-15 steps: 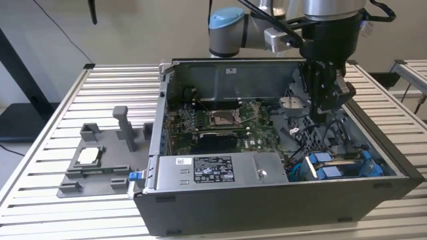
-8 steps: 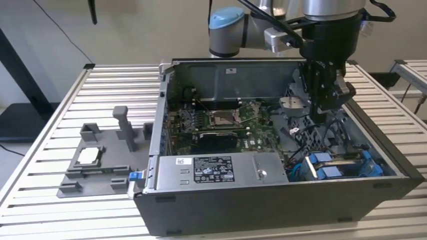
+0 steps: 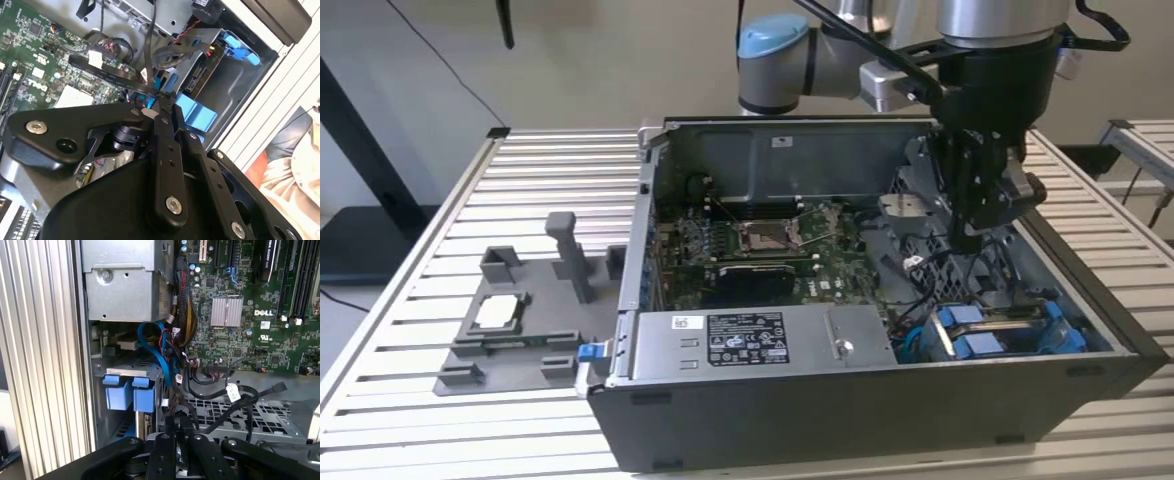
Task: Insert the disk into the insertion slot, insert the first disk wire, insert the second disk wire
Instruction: 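Insert the second disk wire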
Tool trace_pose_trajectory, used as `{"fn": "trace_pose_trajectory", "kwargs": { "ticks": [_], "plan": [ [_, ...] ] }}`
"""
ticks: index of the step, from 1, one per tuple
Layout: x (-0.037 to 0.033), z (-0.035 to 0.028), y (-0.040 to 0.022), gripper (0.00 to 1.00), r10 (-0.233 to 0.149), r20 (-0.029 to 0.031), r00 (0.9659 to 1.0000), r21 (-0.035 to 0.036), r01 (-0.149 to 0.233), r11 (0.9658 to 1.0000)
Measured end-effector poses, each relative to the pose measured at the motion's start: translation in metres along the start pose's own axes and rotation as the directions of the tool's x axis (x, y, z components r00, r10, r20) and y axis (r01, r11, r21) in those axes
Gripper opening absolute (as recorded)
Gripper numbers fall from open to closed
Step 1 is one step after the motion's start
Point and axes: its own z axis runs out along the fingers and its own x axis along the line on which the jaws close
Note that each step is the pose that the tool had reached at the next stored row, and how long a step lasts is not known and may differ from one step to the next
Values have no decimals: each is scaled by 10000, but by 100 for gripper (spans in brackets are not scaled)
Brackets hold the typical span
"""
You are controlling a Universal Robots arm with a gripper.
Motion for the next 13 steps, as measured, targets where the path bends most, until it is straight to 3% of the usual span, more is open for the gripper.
{"fn": "trace_pose_trajectory", "kwargs": {
  "ticks": [7,9,10,13],
  "plan": [
    [138,34,-38,16,-17,16,10000,-134,18,9999],
    [174,45,-46,16,-12,54,10000,-150,13,9999],
    [185,50,-48,16,9,168,9999,-149,-6,9999],
    [208,59,-51,16,107,688,9976,-149,-97,9998]
  ]
}}
